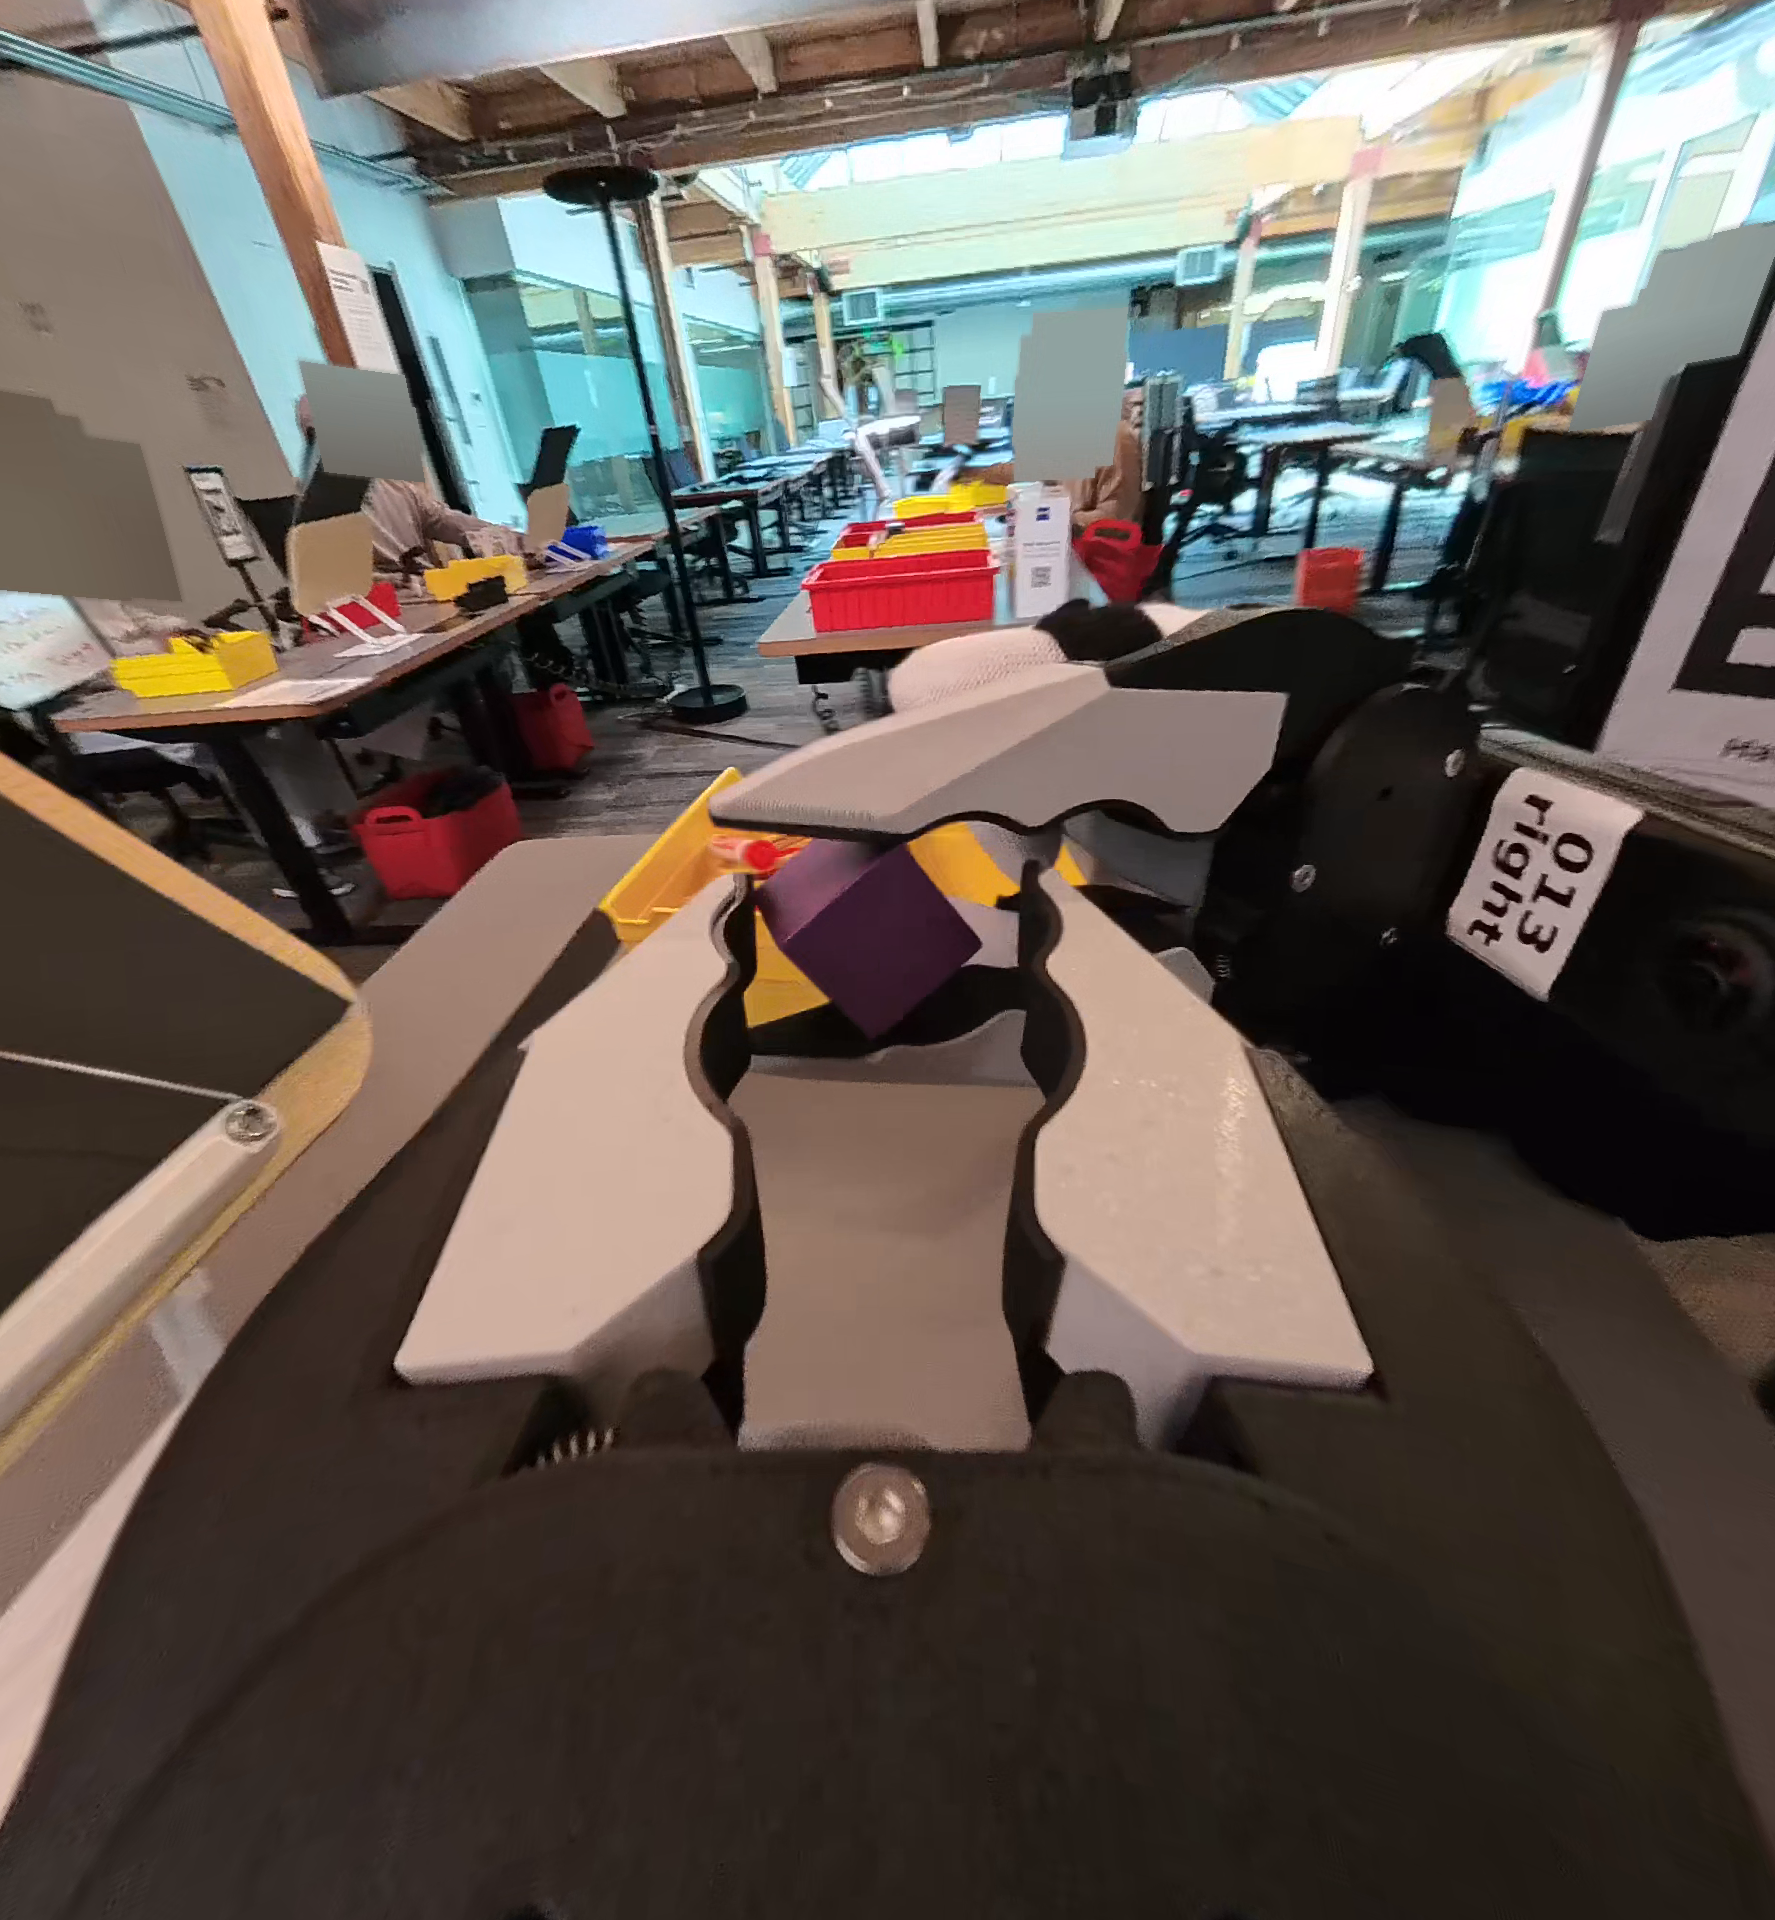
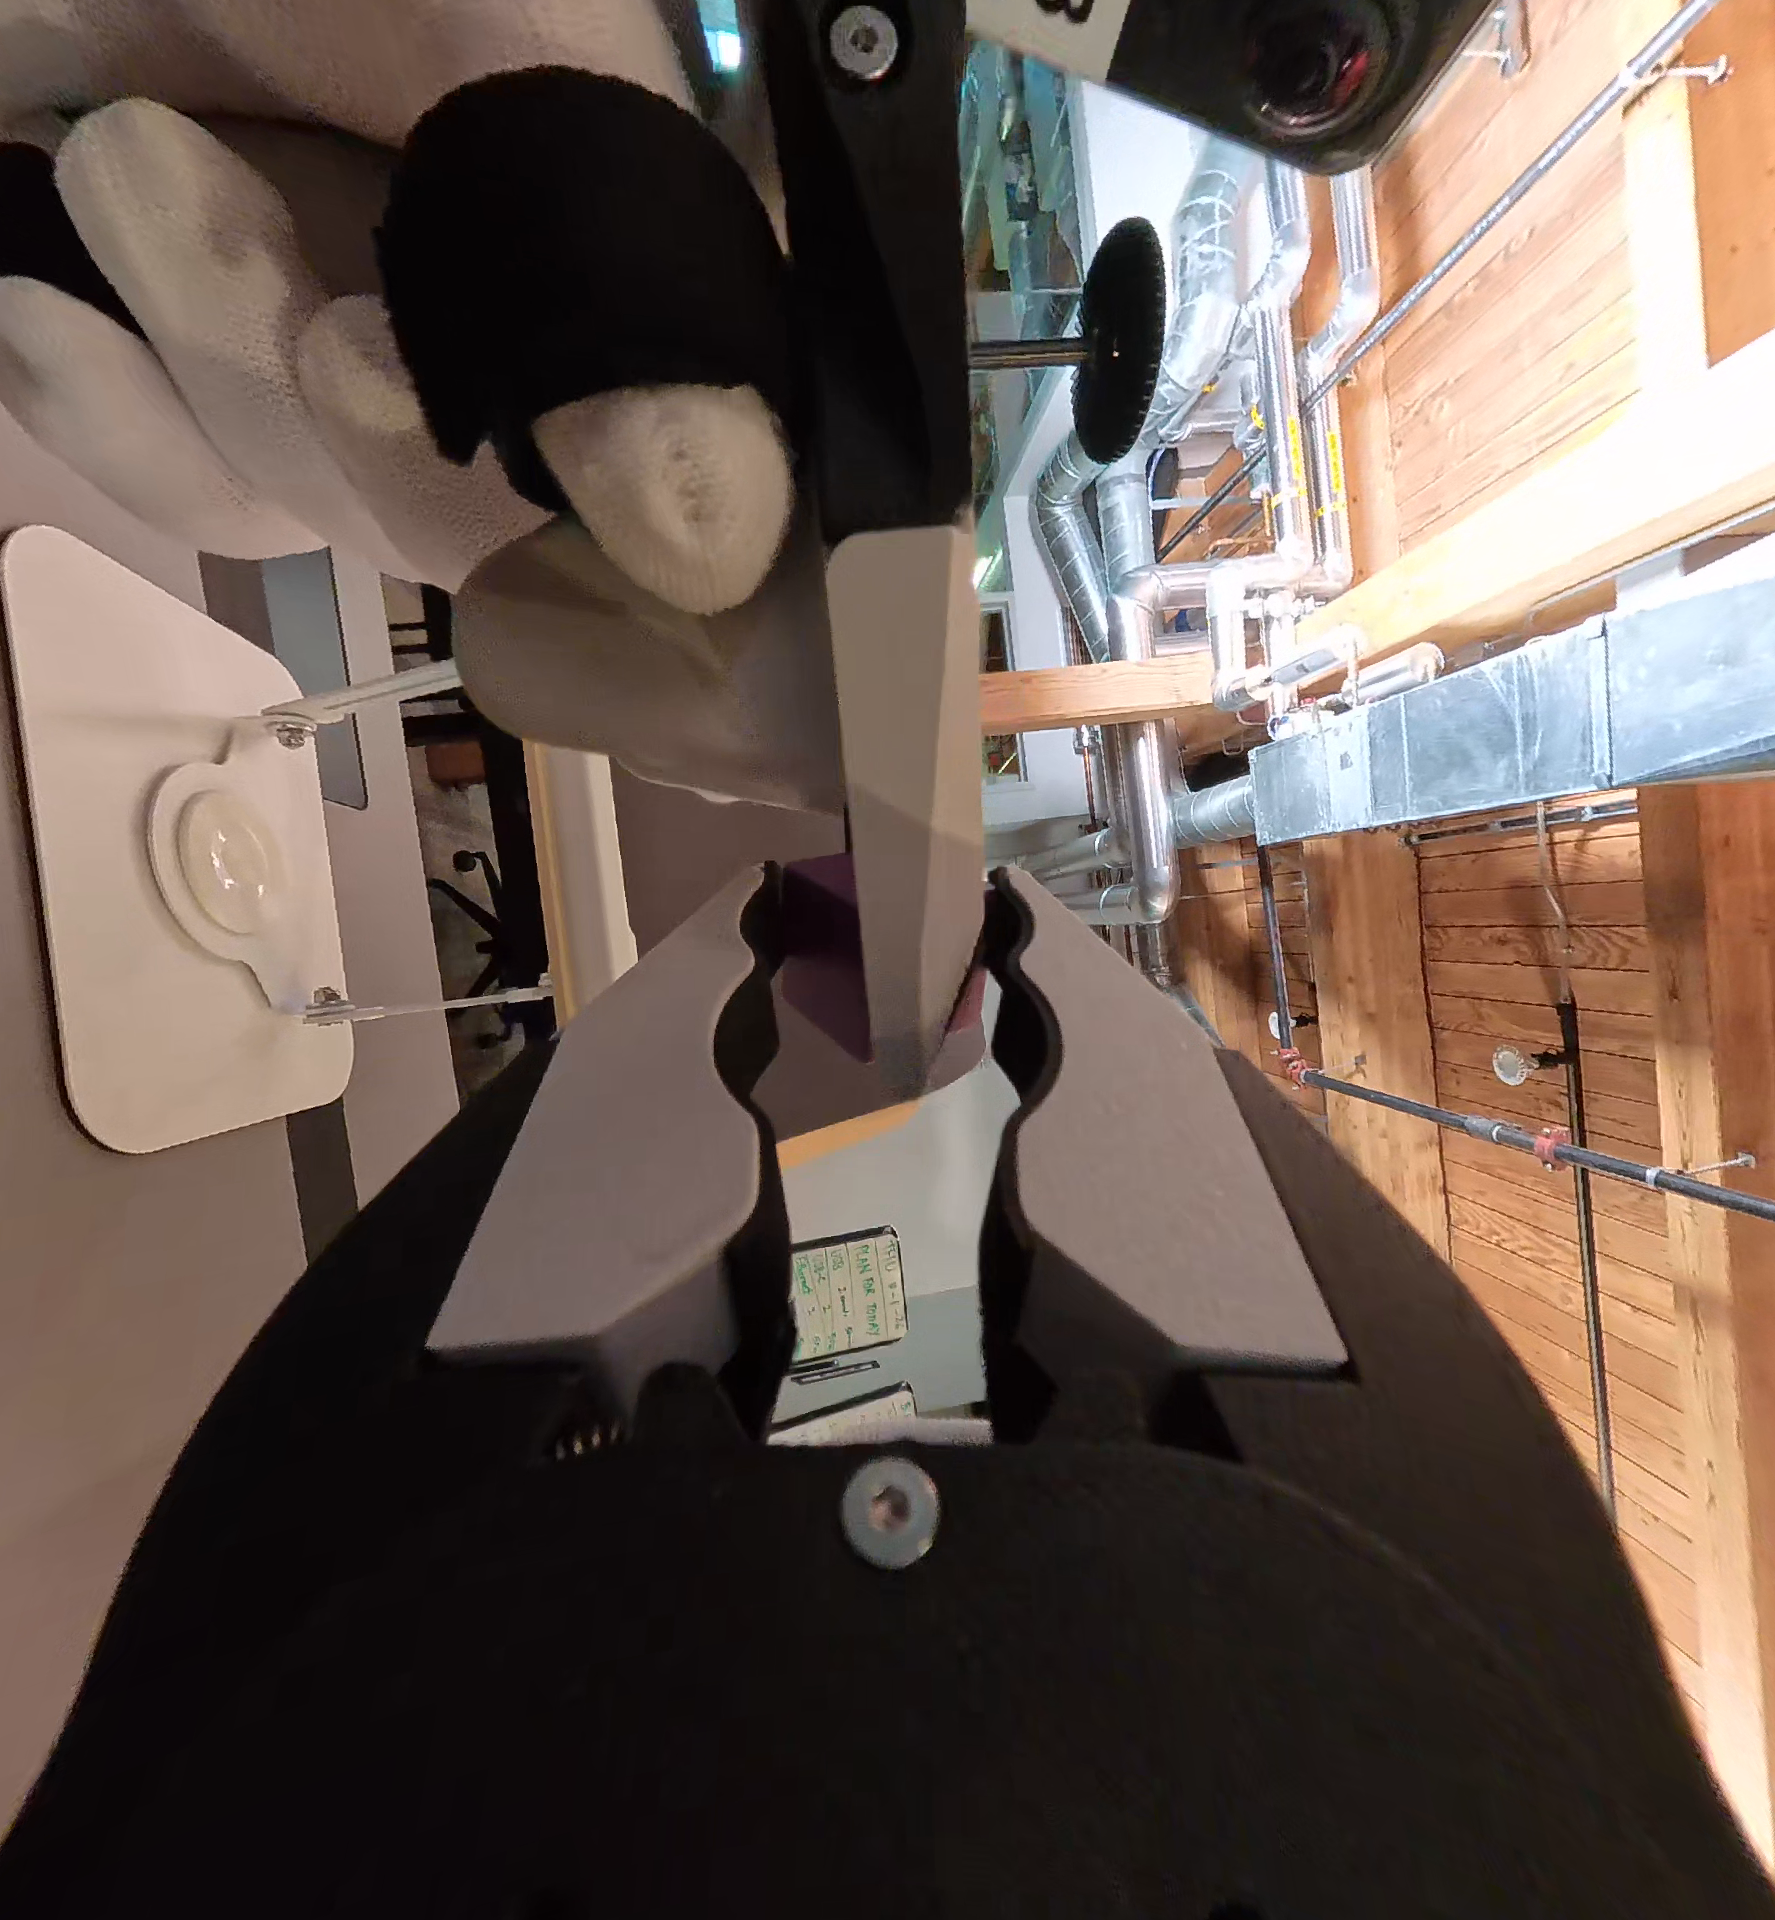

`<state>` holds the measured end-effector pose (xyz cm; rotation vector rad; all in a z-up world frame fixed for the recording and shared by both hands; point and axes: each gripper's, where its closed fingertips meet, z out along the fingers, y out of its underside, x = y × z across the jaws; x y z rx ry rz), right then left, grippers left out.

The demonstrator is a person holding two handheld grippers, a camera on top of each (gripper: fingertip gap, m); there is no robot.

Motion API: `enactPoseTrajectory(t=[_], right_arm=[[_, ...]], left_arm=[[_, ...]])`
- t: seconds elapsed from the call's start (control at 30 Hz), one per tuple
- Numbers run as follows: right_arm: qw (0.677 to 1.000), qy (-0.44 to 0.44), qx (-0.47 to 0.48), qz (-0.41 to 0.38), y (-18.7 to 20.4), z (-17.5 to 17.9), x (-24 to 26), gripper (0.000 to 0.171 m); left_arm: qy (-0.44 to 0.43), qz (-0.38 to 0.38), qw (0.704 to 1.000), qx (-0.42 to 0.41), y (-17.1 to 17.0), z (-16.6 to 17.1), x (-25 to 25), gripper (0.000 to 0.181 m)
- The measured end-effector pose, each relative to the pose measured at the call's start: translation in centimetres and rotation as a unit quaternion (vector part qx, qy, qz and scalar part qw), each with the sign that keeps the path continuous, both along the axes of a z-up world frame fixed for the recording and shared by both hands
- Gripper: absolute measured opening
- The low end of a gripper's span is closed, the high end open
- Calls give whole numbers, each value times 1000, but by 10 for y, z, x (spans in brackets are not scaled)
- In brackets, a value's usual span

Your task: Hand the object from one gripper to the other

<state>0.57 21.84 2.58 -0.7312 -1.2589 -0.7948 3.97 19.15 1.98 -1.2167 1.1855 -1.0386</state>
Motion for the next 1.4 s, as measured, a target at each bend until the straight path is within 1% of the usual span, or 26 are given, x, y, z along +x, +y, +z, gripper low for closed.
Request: enactPoseTrajectory(t=[0.07,0.13,0.2,0.37,0.43,0.53,0.9,1.03,1.1,1.13,1.2,1.3,1.4], right_arm=[[1000,1,1,-1,1,-1,0,36],[1000,15,9,-9,2,4,2,36],[1000,23,12,-13,3,6,3,36],[999,18,19,-18,4,6,4,36],[1000,13,20,-20,5,5,4,36],[1000,14,21,-18,4,4,3,36],[999,7,29,-23,6,3,2,36],[1000,6,22,1,1,2,-2,39],[999,7,-1,34,-6,-1,-7,48],[999,13,-9,50,-11,1,-9,50],[995,27,-37,89,-20,3,-14,59],[986,7,-74,152,-40,-4,-23,62],[978,-8,-99,186,-54,-9,-30,64]], left_arm=[[5,16,1000,11,2,-1,2,47],[3,32,999,16,7,0,2,40],[11,37,999,22,8,-2,2,38],[5,51,998,38,10,-2,3,38],[2,53,998,39,10,-1,4,43],[2,63,997,50,10,1,3,38],[14,72,995,67,13,-2,2,37],[18,53,997,60,9,-2,-1,37],[15,39,998,50,7,2,-6,37],[13,24,999,42,4,3,-10,37],[11,-4,999,34,-1,5,-17,37],[1,-71,997,9,-16,9,-30,38],[-2,-144,990,-10,-32,6,-41,38]])
